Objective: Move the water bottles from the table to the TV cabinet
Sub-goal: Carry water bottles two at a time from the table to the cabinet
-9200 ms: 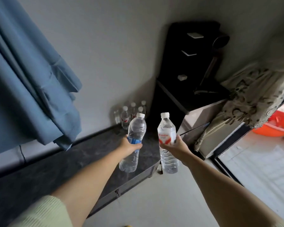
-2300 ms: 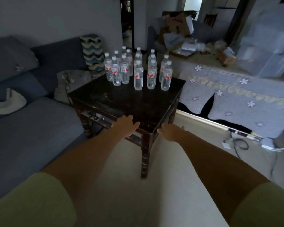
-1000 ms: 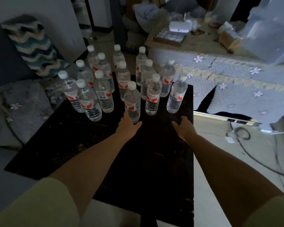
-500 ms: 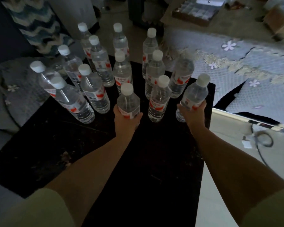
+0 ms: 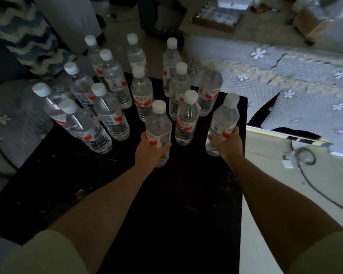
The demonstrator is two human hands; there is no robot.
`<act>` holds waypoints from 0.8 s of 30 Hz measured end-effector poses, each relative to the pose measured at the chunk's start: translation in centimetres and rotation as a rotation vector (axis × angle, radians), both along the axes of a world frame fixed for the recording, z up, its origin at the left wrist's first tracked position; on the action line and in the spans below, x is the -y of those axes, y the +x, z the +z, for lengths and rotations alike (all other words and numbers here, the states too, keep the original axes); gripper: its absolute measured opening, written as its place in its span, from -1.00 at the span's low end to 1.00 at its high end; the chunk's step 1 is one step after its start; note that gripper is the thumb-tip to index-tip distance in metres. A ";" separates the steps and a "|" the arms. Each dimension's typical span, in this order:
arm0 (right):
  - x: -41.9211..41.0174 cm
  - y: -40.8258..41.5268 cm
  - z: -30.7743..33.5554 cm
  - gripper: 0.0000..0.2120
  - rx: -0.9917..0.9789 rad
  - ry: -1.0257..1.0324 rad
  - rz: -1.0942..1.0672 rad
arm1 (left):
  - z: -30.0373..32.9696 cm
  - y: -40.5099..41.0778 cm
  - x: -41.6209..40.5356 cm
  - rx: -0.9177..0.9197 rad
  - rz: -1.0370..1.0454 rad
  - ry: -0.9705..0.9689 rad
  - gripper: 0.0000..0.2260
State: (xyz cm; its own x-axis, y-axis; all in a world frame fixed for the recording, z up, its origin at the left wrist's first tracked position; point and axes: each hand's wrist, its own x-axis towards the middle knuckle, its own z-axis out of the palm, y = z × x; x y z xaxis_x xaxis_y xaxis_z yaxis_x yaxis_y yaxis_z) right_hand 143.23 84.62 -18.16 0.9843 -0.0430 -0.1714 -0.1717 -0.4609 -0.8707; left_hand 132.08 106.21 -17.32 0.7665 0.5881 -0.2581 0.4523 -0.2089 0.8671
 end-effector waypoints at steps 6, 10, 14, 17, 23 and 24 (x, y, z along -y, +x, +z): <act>1.4 -5.8 0.5 -0.45 -0.047 -0.058 -0.041 | -0.3 -2.6 -0.3 -0.091 -0.214 -0.013 -0.32; 2.1 -10.6 1.1 -0.42 -0.048 -0.046 -0.114 | 0.0 -4.7 -0.3 -0.131 -0.377 0.001 -0.31; 3.2 -15.3 1.8 -0.44 -0.043 -0.092 -0.211 | 0.8 -6.1 0.6 -0.136 -0.581 0.052 -0.38; 4.8 -18.3 2.9 -0.40 -0.040 -0.149 -0.276 | 2.0 -6.0 2.6 -0.113 -0.681 0.053 -0.40; 9.9 -24.0 4.5 -0.36 -0.056 -0.221 -0.470 | 4.3 -6.1 8.3 -0.061 -0.857 0.067 -0.39; 10.7 -25.0 4.9 -0.36 -0.059 -0.230 -0.506 | 4.6 -6.3 9.3 -0.054 -0.885 0.074 -0.39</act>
